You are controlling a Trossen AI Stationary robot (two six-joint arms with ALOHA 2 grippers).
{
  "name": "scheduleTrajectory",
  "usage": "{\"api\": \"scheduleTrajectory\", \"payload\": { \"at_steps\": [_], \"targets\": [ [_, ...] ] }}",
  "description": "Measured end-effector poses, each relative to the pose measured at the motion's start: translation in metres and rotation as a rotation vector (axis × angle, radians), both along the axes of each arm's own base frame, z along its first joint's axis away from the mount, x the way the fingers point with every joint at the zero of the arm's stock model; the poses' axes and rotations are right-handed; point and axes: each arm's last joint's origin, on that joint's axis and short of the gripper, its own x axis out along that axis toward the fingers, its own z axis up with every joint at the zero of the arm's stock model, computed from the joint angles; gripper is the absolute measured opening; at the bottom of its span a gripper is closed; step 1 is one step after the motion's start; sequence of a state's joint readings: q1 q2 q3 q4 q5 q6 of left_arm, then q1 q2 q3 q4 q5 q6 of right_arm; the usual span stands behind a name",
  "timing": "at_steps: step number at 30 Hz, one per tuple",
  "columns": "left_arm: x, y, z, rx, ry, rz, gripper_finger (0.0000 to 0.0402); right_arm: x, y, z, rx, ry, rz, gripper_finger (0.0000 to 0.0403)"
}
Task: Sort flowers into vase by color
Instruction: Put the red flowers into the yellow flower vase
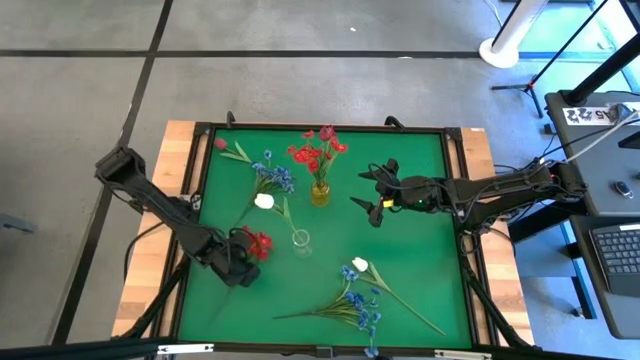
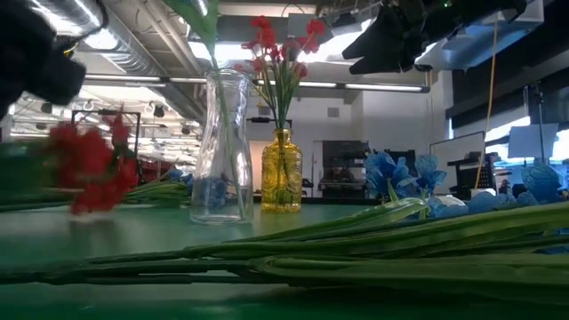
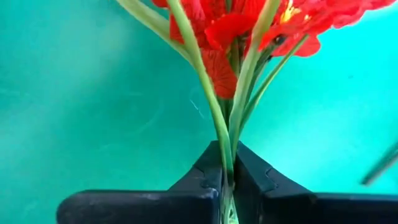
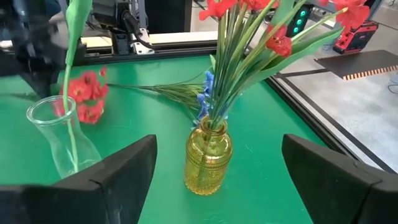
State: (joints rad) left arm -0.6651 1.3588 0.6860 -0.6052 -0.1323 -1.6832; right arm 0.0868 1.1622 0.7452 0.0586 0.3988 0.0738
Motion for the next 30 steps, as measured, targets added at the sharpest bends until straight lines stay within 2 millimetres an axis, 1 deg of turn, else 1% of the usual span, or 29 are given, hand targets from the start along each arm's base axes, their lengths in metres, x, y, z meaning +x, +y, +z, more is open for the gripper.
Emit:
{"api": "scheduleTrajectory", "payload": {
  "at_steps": [3,8,15,21,24,26,28,30],
  "targets": [
    [-0.007,0.006,0.026,0.058,-0.016,0.008,0.0011,0.000,0.000,0.000,0.000,0.000,0.000,0.0344],
    [-0.021,0.012,0.084,0.134,-0.147,0.007,0.0010,0.000,0.000,0.000,0.002,0.000,-0.001,0.0344],
    [-0.039,0.013,0.164,0.252,-0.511,-0.074,0.0008,0.000,0.000,0.000,0.005,-0.001,-0.002,0.0344],
    [-0.047,0.012,0.225,0.406,-0.753,-0.212,0.0008,0.000,0.000,0.000,0.008,-0.002,-0.003,0.0344],
    [-0.049,0.012,0.251,0.487,-0.857,-0.271,0.0008,0.000,0.000,0.000,0.015,-0.005,-0.006,0.0344],
    [-0.049,0.014,0.264,0.579,-0.900,-0.305,0.0008,0.000,0.000,0.000,0.021,-0.007,-0.008,0.0344],
    [-0.049,0.016,0.272,0.714,-0.920,-0.325,0.0008,0.000,0.000,0.000,0.021,-0.007,-0.008,0.0344],
    [-0.048,0.018,0.277,0.879,-0.911,-0.306,0.0008,0.000,0.000,0.000,0.021,-0.007,-0.008,0.0344]
  ]
}}
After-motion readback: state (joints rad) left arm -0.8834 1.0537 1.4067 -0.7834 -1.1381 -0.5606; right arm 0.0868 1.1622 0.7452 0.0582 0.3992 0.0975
